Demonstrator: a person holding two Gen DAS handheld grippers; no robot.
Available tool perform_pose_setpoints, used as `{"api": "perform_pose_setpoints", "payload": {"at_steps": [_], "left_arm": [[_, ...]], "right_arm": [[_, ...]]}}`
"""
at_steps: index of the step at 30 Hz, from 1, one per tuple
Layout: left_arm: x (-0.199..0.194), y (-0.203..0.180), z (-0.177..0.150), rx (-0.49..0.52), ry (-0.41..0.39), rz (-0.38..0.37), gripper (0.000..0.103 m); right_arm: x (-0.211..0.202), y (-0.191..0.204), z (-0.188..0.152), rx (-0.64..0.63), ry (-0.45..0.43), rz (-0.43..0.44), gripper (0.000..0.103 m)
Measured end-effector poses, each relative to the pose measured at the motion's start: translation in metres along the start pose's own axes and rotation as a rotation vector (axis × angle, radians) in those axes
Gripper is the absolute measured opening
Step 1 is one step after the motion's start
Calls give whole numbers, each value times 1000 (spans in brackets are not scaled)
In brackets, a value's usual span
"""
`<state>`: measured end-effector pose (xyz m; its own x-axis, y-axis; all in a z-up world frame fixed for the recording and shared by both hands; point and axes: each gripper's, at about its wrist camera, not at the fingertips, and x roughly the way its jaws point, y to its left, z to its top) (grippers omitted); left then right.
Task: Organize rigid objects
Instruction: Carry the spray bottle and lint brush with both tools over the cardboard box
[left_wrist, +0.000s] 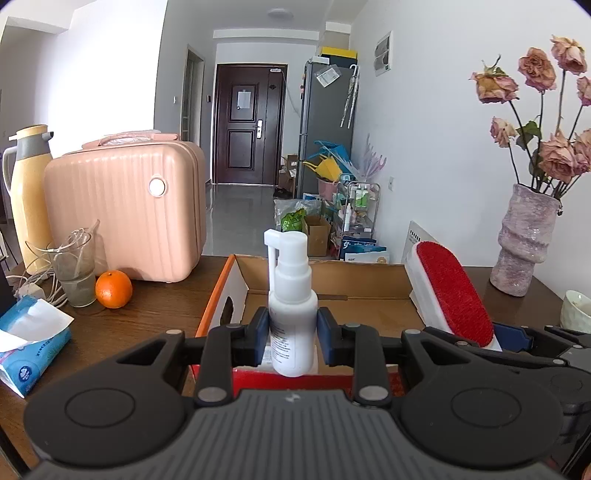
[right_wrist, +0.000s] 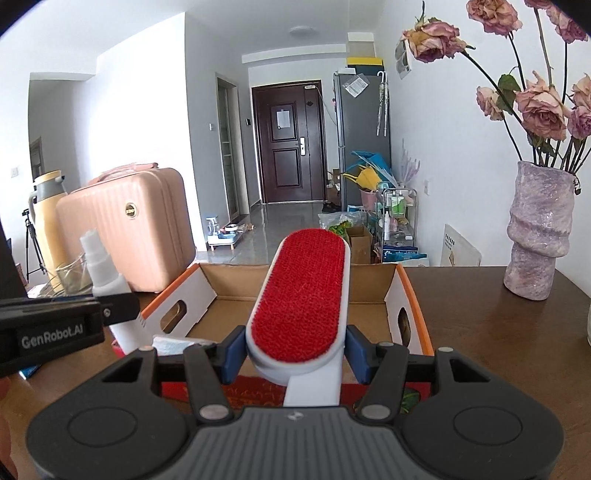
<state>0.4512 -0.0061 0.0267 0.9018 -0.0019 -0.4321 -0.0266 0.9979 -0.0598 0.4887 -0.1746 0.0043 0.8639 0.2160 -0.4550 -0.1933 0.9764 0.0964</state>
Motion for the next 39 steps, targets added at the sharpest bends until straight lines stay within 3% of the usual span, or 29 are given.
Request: {"api": "perform_pose_setpoints", "payload": {"at_steps": [39], "left_arm": [[108, 15, 25, -14, 73, 97, 28]], "right_arm": [[103, -13, 24, 21, 107, -45, 55]]}}
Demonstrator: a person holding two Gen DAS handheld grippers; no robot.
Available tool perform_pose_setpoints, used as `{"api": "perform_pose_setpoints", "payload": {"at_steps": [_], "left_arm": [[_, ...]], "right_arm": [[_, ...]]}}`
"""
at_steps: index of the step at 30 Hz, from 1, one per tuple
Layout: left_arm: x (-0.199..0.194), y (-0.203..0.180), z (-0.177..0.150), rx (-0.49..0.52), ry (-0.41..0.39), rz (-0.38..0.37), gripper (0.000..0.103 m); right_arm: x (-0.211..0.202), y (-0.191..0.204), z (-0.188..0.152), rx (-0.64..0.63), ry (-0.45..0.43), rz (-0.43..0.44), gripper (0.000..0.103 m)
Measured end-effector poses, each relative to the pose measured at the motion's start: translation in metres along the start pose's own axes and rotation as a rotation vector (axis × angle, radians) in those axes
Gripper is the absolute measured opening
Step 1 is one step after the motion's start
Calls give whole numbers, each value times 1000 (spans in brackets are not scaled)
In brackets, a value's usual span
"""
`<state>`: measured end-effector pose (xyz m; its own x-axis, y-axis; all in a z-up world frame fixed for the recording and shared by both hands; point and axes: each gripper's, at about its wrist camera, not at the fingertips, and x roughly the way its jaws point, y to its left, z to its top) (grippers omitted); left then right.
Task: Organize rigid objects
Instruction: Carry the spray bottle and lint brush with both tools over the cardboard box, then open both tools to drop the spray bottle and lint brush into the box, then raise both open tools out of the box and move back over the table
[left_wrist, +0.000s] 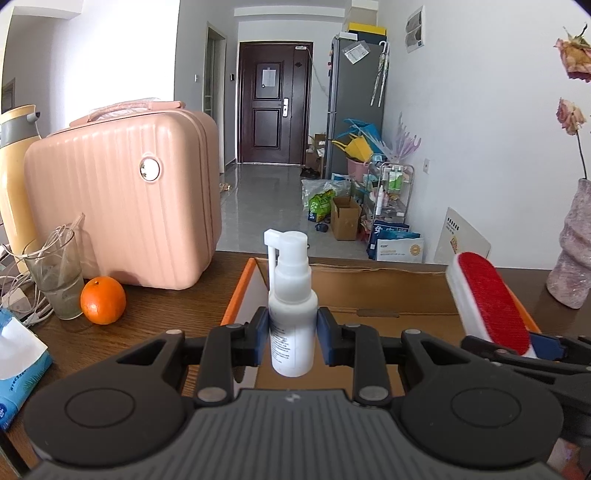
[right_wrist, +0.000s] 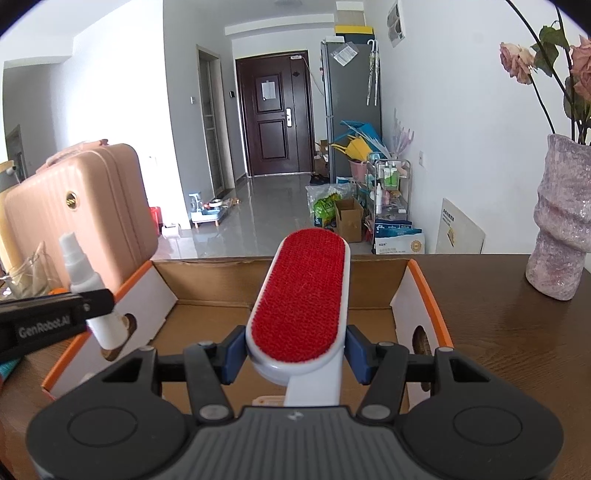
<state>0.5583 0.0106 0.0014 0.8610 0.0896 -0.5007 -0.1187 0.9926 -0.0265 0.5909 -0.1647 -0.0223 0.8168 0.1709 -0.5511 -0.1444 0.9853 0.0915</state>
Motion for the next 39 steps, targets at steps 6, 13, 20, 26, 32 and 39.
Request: {"api": "perform_pose_setpoints", "payload": {"at_steps": [6, 13, 20, 26, 32, 39], "left_arm": [[11, 3, 1, 9, 12, 10, 28], [19, 1, -3, 33, 47, -22, 37], [7, 6, -2, 0, -7, 30, 103], [7, 9, 0, -13, 4, 40, 103], [7, 10, 1, -15, 6, 44, 103], [3, 12, 2, -29, 3, 43, 103]], "right_arm": [[10, -1, 0, -7, 26, -8, 56], [15, -6, 0, 9, 55, -25, 57], [-13, -11, 8, 5, -72, -100, 99], [-12, -17, 10, 11, -52, -96, 99], [-11, -16, 8, 5, -48, -84, 100], [-16, -13, 7, 8, -62, -82, 103]]}}
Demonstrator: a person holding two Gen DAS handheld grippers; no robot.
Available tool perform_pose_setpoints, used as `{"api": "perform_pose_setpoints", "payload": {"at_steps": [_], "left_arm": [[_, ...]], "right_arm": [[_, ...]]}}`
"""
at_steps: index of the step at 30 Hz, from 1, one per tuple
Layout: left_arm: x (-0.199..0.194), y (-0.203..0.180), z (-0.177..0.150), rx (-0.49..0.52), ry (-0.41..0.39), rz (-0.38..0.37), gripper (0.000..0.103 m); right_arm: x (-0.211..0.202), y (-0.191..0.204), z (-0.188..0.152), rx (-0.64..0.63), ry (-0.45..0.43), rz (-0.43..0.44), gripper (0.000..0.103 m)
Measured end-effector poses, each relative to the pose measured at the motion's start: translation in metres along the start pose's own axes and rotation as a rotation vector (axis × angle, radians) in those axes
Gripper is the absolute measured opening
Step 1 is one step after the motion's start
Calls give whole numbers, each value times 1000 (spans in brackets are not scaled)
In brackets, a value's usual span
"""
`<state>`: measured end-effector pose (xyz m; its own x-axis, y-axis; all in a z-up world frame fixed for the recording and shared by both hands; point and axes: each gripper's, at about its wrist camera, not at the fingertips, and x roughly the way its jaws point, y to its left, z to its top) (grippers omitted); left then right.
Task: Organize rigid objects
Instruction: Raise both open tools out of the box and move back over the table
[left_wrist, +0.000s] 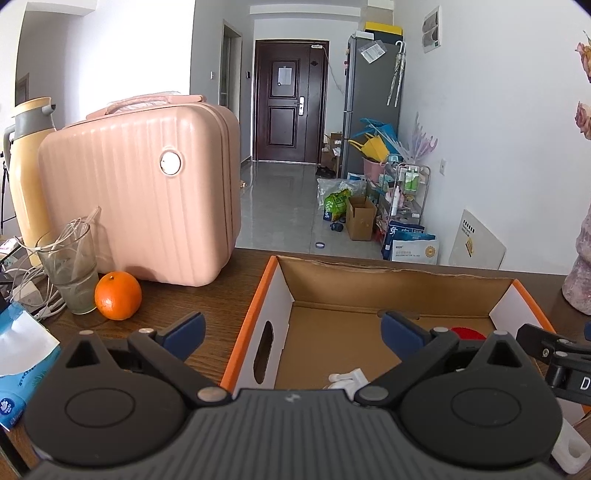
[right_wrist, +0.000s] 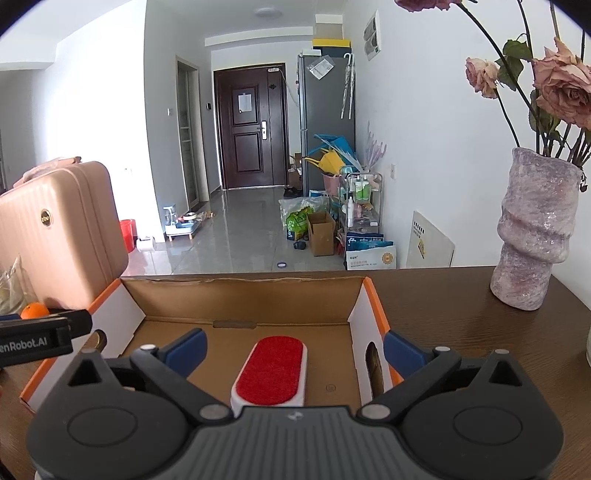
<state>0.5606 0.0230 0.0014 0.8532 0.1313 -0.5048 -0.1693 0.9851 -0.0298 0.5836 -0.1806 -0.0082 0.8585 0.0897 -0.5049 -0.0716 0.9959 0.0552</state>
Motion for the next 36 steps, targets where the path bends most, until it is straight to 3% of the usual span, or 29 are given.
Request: {"api": "perform_pose_setpoints", "payload": {"at_steps": [19, 36], "left_arm": [[-46, 4, -16, 29, -68, 21, 103], [-85, 23, -46, 37, -76, 27, 103]], "right_arm": [[-47, -2, -17, -8, -61, 9, 103], [-101, -6, -43, 11, -114, 19, 103]]}}
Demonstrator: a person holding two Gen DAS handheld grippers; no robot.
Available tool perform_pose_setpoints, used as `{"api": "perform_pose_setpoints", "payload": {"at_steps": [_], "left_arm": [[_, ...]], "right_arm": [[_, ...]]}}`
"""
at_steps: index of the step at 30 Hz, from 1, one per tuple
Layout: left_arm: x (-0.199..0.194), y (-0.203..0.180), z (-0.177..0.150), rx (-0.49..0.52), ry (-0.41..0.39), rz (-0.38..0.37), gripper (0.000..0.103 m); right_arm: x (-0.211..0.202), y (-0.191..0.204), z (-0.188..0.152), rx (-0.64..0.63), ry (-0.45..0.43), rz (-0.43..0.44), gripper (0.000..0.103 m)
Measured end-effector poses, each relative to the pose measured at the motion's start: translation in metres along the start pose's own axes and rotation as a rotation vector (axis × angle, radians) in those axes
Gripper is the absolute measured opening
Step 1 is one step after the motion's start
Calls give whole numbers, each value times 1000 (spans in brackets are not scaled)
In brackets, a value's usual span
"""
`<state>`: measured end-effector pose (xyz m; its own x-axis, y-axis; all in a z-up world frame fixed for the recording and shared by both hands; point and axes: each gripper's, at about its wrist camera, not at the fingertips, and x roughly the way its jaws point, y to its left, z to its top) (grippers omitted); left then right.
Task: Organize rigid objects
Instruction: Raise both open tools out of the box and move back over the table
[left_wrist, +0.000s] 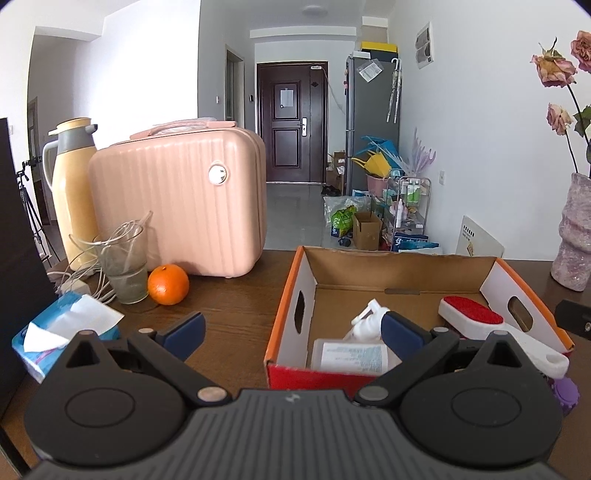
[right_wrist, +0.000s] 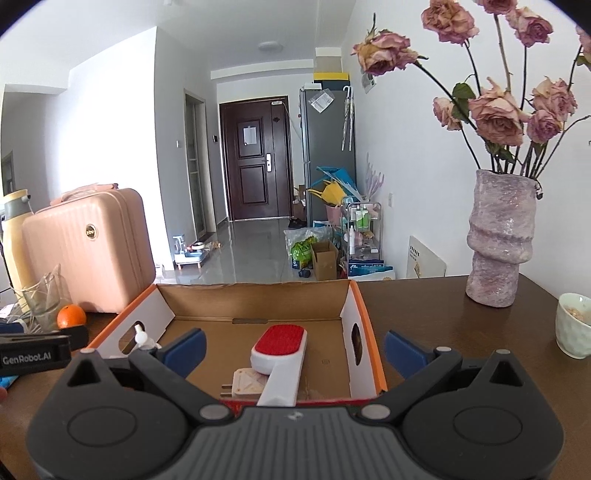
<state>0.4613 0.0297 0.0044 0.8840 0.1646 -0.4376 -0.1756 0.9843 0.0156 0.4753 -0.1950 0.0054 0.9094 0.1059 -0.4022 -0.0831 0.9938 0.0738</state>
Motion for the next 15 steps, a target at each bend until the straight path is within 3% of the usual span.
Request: {"api": "perform_pose_setpoints", "payload": {"at_steps": [15], "left_arm": [[-49, 12, -36, 5, 3, -10, 103]], "right_arm": [[-47, 6, -34, -2, 1, 47, 103]]}}
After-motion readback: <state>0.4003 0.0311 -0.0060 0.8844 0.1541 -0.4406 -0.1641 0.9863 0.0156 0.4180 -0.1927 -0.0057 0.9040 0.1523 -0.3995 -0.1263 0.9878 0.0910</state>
